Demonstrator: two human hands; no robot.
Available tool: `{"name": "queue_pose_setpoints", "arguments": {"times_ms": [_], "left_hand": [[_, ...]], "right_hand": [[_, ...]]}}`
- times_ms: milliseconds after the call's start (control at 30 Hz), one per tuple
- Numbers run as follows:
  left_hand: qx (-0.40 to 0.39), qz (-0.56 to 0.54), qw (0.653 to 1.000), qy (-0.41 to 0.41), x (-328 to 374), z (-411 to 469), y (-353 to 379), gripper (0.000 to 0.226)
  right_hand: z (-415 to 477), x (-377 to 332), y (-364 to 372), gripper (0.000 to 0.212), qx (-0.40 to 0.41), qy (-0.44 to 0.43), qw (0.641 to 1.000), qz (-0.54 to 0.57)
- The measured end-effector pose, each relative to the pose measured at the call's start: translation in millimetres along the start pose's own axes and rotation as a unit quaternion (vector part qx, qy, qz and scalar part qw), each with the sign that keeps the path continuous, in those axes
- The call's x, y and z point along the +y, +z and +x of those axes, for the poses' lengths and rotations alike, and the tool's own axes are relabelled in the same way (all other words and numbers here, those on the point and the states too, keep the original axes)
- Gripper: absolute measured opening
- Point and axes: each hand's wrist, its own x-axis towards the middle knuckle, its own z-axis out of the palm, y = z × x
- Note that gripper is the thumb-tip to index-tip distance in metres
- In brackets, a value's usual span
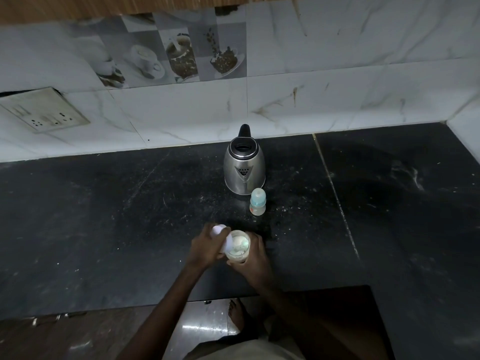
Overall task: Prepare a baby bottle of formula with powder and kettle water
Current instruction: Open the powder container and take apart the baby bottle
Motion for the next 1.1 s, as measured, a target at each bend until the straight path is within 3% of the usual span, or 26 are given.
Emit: {"name": "queue_pose_setpoints", "arguments": {"times_ms": [100,200,267,400,500,667,767,967,1100], "left_hand": [[-0.005,-0.157,0.988,-0.008,-26,0,-7,0.030],[0.019,-0.207,0.978,-0.013,-53,2,-9,0.036],[0.062,-0.160,0.985,0.016,-69,3,-10,0.044],[0.131,-0.028,0.988,0.082,-81,-2,-12,0.037],[0.117,0.062,0.982,0.133,-91,1,-12,0.047],[0.092,0.141,0.974,0.150,-107,6,2,0.052],[0.101,0.196,0.961,0.165,-111,4,7,0.067],[0.104,0.208,0.959,0.163,-110,-1,10,0.095],[0.111,0.176,0.958,0.198,-105,-8,8,0.075]], "right_hand": [[0,0,0,0.100,0.005,0.005,1.000,-0.020],[0,-1,1,0.102,0.007,0.008,0.999,-0.032],[0,-3,0,0.101,0.008,0.009,1.000,-0.029],[0,-5,-2,0.103,0.002,0.022,0.999,-0.024],[-1,-6,-2,0.102,-0.001,0.017,1.000,-0.023],[-1,-8,-4,0.097,0.006,0.008,1.000,-0.011],[-2,-9,-4,0.095,0.012,0.008,1.000,-0.007],[-4,-6,-7,0.117,-0.014,0.014,1.000,0.012],[-16,-2,-20,0.108,0.005,0.022,0.999,0.034]]}}
